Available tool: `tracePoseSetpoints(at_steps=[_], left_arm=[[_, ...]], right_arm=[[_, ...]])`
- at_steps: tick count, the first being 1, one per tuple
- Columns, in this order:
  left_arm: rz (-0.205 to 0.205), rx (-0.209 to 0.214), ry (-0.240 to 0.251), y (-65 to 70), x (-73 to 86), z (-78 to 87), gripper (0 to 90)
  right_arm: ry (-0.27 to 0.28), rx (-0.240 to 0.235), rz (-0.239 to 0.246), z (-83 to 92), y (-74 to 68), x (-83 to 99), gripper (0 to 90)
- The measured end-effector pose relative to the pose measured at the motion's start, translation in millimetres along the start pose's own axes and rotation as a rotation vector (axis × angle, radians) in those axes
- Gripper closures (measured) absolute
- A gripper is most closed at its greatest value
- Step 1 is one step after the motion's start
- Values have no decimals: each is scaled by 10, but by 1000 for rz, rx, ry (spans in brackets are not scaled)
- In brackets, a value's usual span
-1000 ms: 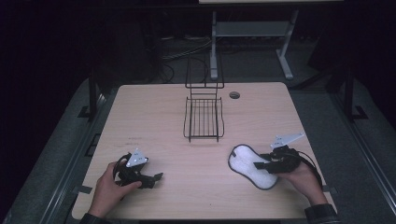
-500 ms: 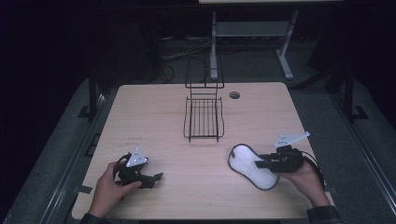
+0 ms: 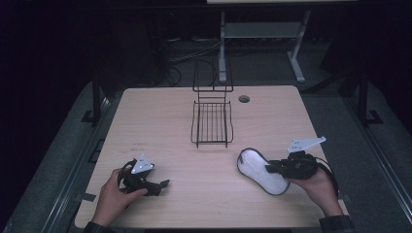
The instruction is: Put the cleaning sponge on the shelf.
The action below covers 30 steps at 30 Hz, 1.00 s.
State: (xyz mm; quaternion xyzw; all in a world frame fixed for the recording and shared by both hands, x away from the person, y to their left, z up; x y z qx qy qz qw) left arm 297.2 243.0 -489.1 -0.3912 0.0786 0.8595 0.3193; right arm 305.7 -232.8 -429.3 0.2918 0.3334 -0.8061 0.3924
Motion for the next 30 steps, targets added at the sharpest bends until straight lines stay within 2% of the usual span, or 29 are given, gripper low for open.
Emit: tracePoseSetpoints(at_steps=[8,16,22,30], left_arm=[[0,0,0,0,0,0,126],[3,0,2,2,0,-1,126],[3,0,2,2,0,-1,126],[7,0,4,4,-1,-3,126]], right_arm=[[9,15,8,37,-29,-25,808],[50,29,0,86,-23,-68,806],[85,41,2,123,-21,-179,805],[106,53,5,119,5,-285,803]])
Point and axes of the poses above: each handheld gripper's, and its own axes: z roughly backward along the jaws, x roughly out of its underside, y roughly to its right, the point moved 2 cm from there along -z, roughly forward along the jaws, and after that the axes turned 9 degrees about -x, right-handed, at the moved point
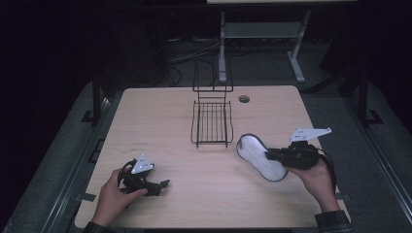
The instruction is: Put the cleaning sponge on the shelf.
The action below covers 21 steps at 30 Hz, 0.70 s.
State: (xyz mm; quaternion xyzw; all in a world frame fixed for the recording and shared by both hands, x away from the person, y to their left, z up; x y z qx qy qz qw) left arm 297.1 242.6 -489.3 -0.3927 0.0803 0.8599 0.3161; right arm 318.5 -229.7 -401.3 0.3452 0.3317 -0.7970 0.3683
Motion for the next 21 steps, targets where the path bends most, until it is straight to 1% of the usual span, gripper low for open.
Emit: tracePoseSetpoints(at_steps=[5,10,16,21], left_arm=[[-1,0,-2,-1,-1,2,126],[-3,1,-5,-2,-1,3,126],[-3,0,-2,-2,-1,2,126],[-3,0,-2,-2,-1,2,126]], right_arm=[[23,3,8,0,23,-97,803],[28,6,7,-22,48,-188,803],[40,9,5,-76,85,-306,802],[47,10,16,-133,117,-394,800]])
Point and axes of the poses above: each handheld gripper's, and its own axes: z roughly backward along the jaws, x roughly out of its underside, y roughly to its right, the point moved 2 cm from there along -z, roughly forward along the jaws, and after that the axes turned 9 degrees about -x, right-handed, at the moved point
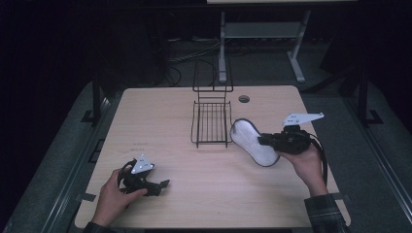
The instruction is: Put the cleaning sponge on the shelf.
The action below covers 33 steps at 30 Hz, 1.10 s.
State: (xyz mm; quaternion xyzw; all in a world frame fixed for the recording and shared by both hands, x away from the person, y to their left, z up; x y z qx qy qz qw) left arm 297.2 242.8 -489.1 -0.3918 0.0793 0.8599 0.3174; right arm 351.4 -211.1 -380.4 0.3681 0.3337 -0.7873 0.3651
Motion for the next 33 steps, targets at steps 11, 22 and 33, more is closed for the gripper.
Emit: tracePoseSetpoints(at_steps=[11,22,33], left_arm=[[-4,1,-2,-3,0,2,126],[-4,0,-3,-3,0,2,126],[-2,1,-3,-1,1,2,126]], right_arm=[[14,0,0,-149,101,-141,800],[23,-15,-11,-307,206,-290,800],[35,-24,-12,-505,295,-509,799]])
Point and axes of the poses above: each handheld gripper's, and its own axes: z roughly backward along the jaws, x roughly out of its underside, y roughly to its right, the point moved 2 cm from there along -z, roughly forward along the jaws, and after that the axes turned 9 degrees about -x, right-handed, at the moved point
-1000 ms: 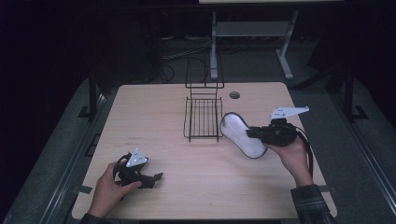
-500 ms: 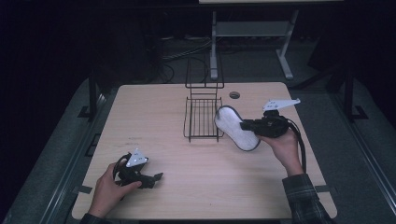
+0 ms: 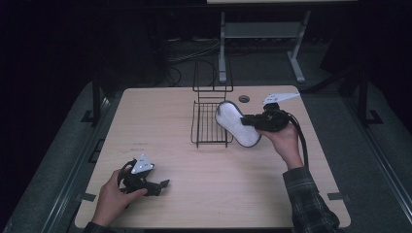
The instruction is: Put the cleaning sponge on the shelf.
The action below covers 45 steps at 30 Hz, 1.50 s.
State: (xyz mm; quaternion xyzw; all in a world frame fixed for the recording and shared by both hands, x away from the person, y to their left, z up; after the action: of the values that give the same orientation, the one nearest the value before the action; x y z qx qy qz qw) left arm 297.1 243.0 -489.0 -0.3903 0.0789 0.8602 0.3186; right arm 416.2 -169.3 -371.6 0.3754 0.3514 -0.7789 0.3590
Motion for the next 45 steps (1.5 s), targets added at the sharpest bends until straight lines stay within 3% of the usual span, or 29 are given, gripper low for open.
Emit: tracePoseSetpoints(at_steps=[24,37,45], left_arm=[[0,0,1,0,0,-1,126],[-1,0,0,-1,0,-1,126],[0,-1,0,-1,1,-1,126]], right_arm=[[8,-16,-51,-504,220,-279,798],[-23,-25,-91,-893,285,-293,797],[-38,-23,-115,-1005,298,-281,794]])
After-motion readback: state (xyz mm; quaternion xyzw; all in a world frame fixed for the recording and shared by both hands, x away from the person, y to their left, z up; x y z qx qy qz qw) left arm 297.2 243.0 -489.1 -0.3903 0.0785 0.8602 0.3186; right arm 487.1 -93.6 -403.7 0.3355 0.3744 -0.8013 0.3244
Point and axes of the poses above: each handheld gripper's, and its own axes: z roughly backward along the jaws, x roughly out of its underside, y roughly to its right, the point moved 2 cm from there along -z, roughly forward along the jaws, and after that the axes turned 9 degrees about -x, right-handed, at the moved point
